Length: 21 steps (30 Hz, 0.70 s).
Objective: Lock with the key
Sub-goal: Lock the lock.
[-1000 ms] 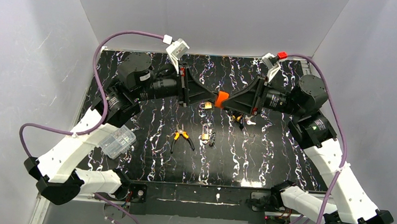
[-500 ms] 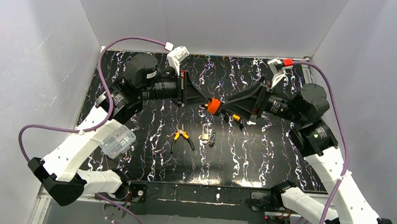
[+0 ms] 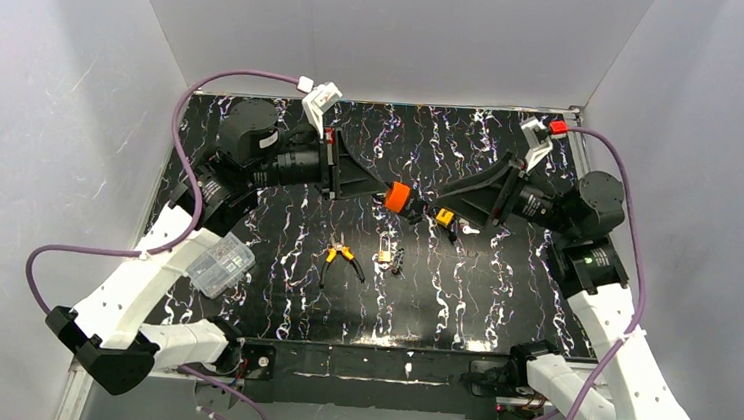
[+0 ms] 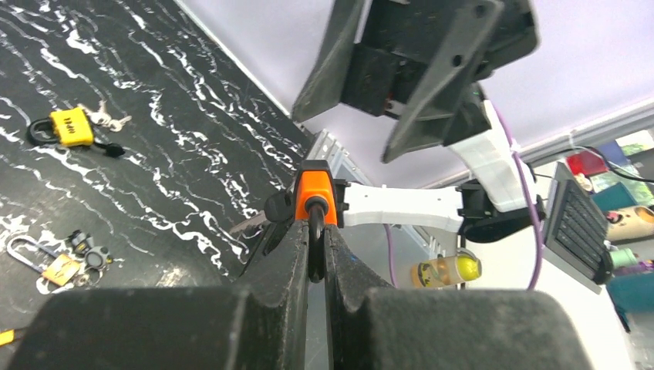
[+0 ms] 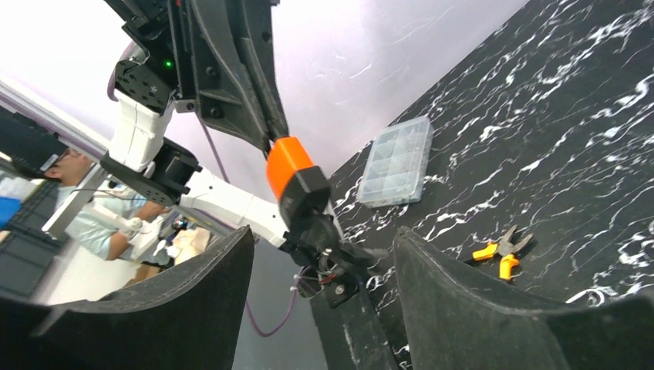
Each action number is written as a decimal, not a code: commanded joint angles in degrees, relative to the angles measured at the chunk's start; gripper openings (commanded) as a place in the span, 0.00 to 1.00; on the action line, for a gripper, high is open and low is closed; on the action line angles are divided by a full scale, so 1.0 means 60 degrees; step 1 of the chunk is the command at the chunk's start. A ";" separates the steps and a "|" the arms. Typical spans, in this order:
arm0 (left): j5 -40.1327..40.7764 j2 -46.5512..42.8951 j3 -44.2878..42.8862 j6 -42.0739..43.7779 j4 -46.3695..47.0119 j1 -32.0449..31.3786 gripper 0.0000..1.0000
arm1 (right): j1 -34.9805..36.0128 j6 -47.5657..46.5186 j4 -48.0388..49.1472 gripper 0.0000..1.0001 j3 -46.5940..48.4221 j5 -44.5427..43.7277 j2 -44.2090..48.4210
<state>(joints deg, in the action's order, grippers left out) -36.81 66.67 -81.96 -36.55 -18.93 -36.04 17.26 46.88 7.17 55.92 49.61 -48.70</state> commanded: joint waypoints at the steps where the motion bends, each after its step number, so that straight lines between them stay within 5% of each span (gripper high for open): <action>1: -0.0972 -0.0357 0.0113 -0.0751 0.1474 0.0131 0.00 | -0.0025 0.0784 0.1694 0.68 -0.0203 0.0882 -0.0123; 15: -0.1397 -0.0100 0.0395 -0.1596 0.2455 0.0294 0.00 | 0.0713 0.1090 0.2027 0.42 -0.0133 0.1355 -0.0509; 21: -0.1490 -0.0004 0.0420 -0.1657 0.2555 0.0308 0.00 | 0.0713 0.1087 0.1899 0.21 -0.0068 0.1311 -0.0546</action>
<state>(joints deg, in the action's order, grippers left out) -43.99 67.05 -79.11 -45.43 -7.63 -34.59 21.30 52.93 15.64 54.43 56.80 -52.10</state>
